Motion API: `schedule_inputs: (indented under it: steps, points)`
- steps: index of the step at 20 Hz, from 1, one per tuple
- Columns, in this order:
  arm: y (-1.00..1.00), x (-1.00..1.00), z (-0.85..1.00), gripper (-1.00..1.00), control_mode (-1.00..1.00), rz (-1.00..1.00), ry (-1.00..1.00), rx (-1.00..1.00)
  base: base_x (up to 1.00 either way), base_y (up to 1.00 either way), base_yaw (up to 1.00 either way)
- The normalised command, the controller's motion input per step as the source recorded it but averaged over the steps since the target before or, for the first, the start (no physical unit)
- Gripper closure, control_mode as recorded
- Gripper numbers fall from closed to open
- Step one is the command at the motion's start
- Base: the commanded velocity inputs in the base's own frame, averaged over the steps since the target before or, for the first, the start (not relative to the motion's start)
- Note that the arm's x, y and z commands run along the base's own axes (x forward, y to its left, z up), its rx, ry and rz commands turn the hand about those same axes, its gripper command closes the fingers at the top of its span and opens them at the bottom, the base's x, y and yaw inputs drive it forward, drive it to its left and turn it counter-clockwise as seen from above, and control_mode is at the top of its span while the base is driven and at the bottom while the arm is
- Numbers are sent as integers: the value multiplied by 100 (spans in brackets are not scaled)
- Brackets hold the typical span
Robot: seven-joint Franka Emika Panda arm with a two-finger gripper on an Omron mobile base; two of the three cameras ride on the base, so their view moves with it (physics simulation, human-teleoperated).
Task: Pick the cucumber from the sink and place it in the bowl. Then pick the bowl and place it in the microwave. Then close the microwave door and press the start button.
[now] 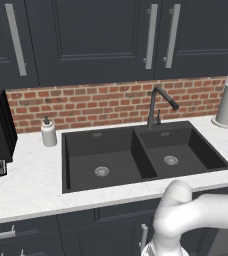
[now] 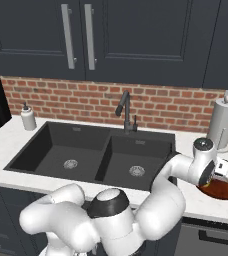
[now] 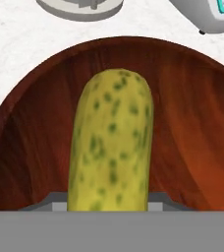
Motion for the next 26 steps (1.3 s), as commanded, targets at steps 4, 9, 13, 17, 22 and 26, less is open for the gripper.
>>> schedule_inputs:
  steps: [4,9,13,17,22,26]
  points:
    - [-14,21,-41,100,-100,0,2,0,0,0,0]
    - [-6,23,-13,-100,-100,0,0,0,0,0,0]
    - [-1,3,0,-100,-100,0,0,0,0,0,0]
    - [0,0,1,-100,-100,0,-6,0,0,0,0]
    - [14,-10,11,-100,-100,0,-17,-6,0,0,0]
    - [54,-20,42,-100,-100,0,-15,-21,0,0,0]
